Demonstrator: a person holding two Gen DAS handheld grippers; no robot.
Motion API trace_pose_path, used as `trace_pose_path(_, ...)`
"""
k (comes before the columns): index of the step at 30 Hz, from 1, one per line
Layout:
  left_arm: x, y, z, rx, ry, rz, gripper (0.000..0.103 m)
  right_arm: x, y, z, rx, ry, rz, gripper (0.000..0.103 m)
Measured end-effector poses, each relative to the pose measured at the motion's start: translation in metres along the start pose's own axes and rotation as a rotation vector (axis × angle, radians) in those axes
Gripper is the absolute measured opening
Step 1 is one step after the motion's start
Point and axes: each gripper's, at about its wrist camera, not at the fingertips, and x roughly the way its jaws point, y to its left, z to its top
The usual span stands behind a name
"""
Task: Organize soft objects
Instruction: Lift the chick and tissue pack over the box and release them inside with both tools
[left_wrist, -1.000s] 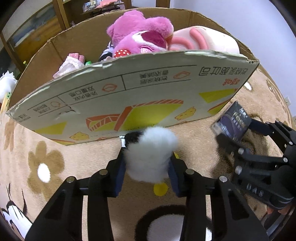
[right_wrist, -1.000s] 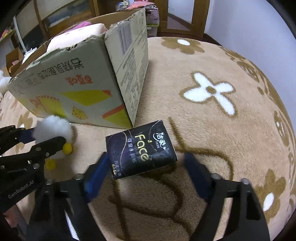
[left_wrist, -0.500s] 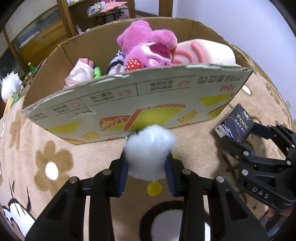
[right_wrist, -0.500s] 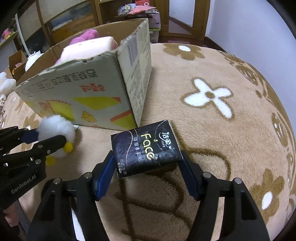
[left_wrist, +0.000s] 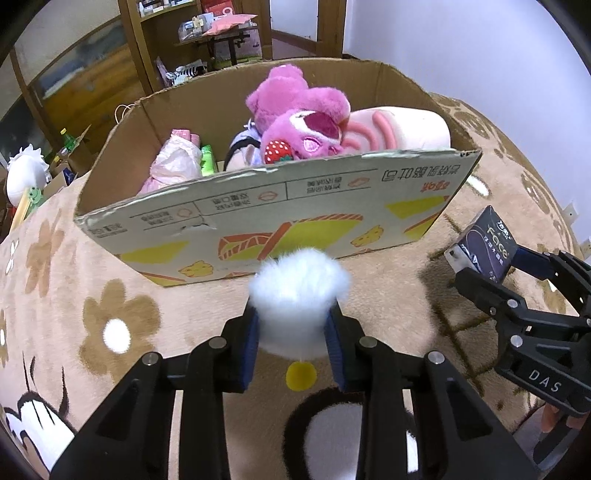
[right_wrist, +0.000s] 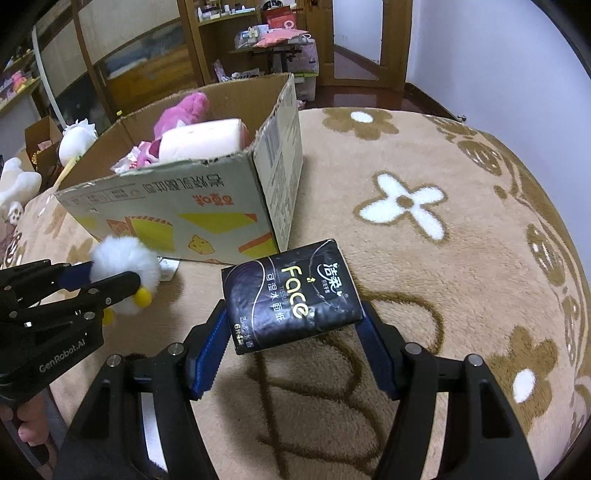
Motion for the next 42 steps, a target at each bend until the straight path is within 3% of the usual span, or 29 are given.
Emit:
trace_pose_path(16,-0.043,0.005,-0.009,-0.022,-0.087,0.031,0.03,-0.028,0.001,0.0,0.02,-0.062,0.026,0.071)
trace_pose_path(33,-0.139,0.025,0.012,-0.021,-0.406,0.128,0.031,-0.097,0.031,0.027,-0.04,-0.279,0.079,0.071)
trace_pose_path(42,-0.16,0.041,0.032,-0.049,-0.504,0.164,0.031,-0.114,0.045,0.048,-0.076,-0.363,0.093,0.071)
